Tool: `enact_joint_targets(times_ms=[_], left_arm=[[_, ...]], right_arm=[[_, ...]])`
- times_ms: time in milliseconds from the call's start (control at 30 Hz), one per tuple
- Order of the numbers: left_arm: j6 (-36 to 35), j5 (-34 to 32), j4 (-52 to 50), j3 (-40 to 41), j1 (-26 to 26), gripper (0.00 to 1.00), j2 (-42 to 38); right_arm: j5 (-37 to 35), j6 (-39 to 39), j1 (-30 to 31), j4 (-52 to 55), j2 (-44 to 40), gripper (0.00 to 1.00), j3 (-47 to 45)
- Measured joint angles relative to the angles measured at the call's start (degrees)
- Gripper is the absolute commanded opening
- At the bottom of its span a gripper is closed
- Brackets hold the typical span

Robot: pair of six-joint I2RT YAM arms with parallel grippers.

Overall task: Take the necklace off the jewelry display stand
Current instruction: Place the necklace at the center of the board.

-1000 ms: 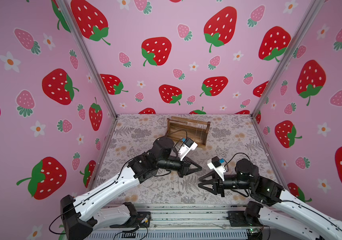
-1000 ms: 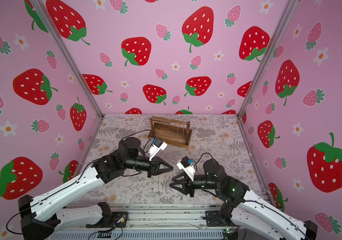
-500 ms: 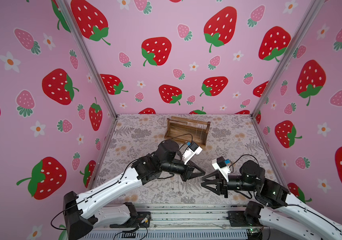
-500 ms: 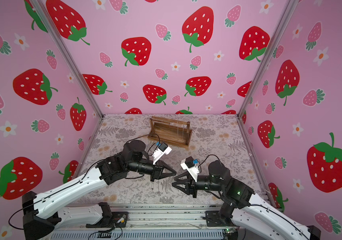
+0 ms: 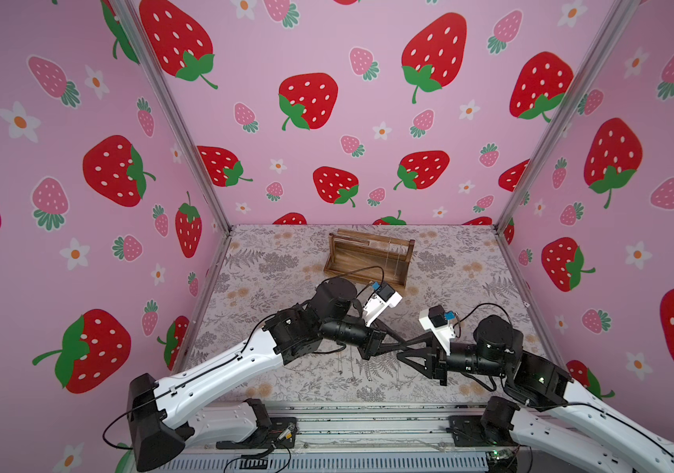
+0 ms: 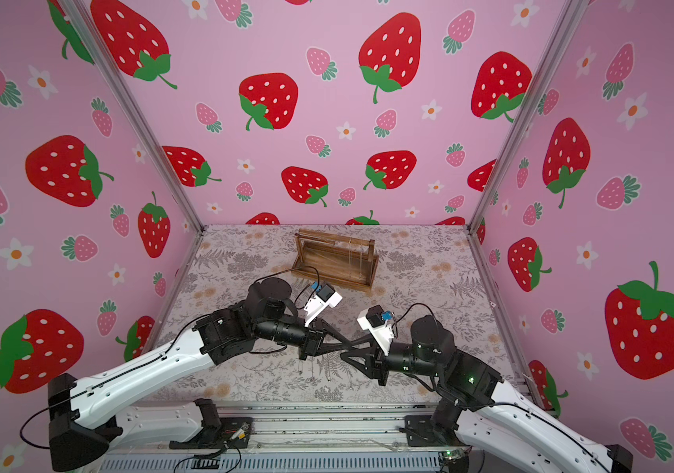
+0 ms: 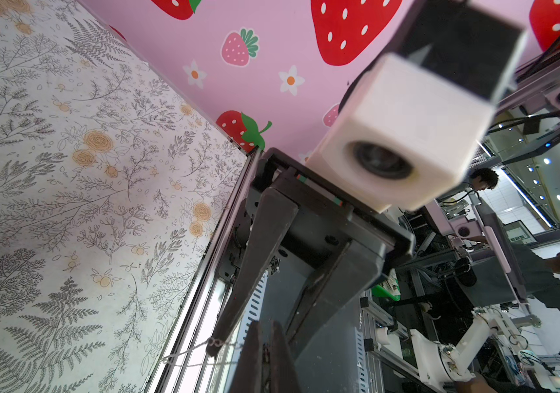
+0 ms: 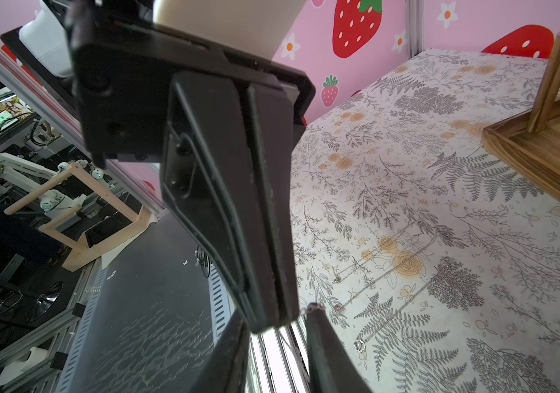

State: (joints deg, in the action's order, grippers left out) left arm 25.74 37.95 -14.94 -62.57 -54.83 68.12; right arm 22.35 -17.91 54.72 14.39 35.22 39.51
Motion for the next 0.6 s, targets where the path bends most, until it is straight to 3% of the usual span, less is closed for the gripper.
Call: enact_joint_targets(times_ms=[600], left_arm=[[-0.9,-2.9,-1.6,0.0,-0.2,0.00,0.2]], right_arm=[[-2.2,0.0,0.0,2.9,-1.7,0.31,0.9]])
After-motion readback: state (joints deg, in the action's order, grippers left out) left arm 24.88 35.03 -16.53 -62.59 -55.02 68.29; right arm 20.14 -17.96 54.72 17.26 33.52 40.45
